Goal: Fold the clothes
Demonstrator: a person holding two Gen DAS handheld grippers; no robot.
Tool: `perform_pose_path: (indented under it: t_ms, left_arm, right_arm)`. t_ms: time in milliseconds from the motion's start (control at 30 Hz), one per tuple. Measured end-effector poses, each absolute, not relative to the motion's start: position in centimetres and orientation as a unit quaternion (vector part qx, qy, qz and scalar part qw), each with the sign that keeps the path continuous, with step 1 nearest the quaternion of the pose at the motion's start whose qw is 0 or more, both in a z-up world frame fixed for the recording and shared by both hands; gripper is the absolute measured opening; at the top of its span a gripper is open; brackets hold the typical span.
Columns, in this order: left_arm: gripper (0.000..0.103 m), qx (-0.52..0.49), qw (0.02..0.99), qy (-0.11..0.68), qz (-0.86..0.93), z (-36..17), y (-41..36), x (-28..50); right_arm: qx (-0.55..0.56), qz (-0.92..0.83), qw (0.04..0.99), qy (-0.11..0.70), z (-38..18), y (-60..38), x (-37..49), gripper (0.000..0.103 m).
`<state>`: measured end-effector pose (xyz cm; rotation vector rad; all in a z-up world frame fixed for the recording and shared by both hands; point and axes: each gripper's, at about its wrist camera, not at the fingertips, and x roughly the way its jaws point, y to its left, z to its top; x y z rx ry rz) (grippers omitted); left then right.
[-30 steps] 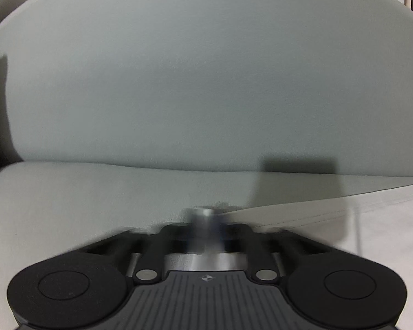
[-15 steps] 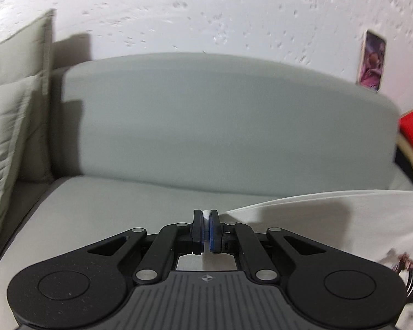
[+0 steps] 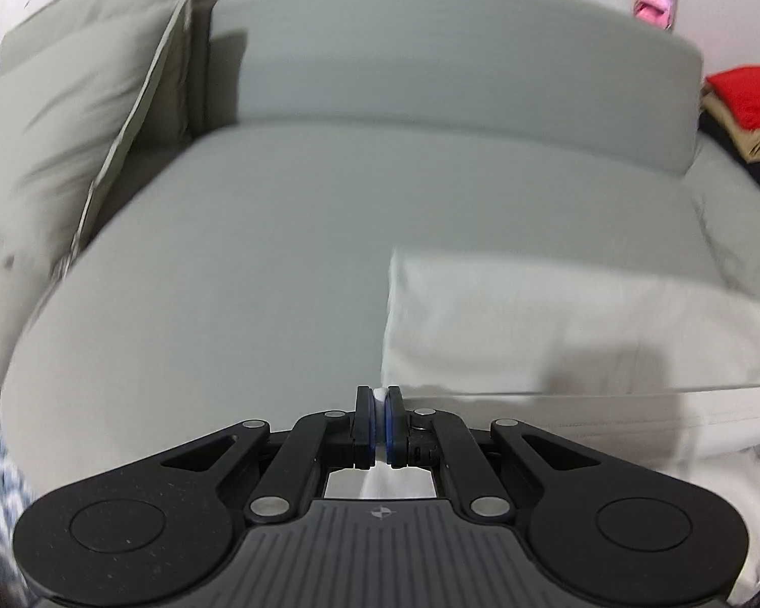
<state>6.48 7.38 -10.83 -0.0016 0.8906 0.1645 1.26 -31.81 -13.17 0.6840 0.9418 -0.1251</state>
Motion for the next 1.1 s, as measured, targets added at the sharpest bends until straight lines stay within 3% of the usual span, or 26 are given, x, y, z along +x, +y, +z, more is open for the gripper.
perform_pose_path:
  t_ms: [400,533,567,600,667,833,967,1100]
  left_arm:
    - [0.005,0.043,0.882,0.460,0.097,-13.6,7.2,3.9]
    - [0.025,0.070,0.880,0.462,0.090,-13.5,7.9,2.2]
    - [0.035,0.066,0.886,0.452,0.085,-12.9,8.2,1.4]
    - [0.037,0.055,0.894,0.437,0.078,-12.0,8.6,0.3]
    - [0.035,0.035,0.911,0.406,0.065,-10.3,9.3,-1.7]
    - [0.030,-0.011,0.923,0.385,0.002,-9.6,7.5,-0.1]
    - [0.030,0.021,0.910,0.411,-0.045,-12.0,3.4,3.9]
    - [0.030,0.059,0.895,0.435,-0.074,-15.1,0.2,5.4]
  right_arm:
    - [0.299,-0.095,0.841,0.441,-14.8,-31.0,-1.4,0.005]
    - [0.280,-0.107,0.831,0.469,-15.9,-31.4,-1.0,0.008]
    - [0.276,-0.106,0.835,0.465,-15.4,-31.5,-1.4,0.012]
    - [0.271,-0.104,0.839,0.460,-14.7,-31.7,-1.9,0.022]
    - [0.267,-0.095,0.848,0.448,-13.5,-32.0,-2.9,0.029]
    - [0.262,-0.013,0.846,0.464,-12.7,-29.9,-1.8,0.029]
    - [0.242,0.046,0.822,0.514,-15.1,-24.9,3.0,0.029]
    - [0.213,0.069,0.829,0.512,-17.1,-21.4,5.9,0.029]
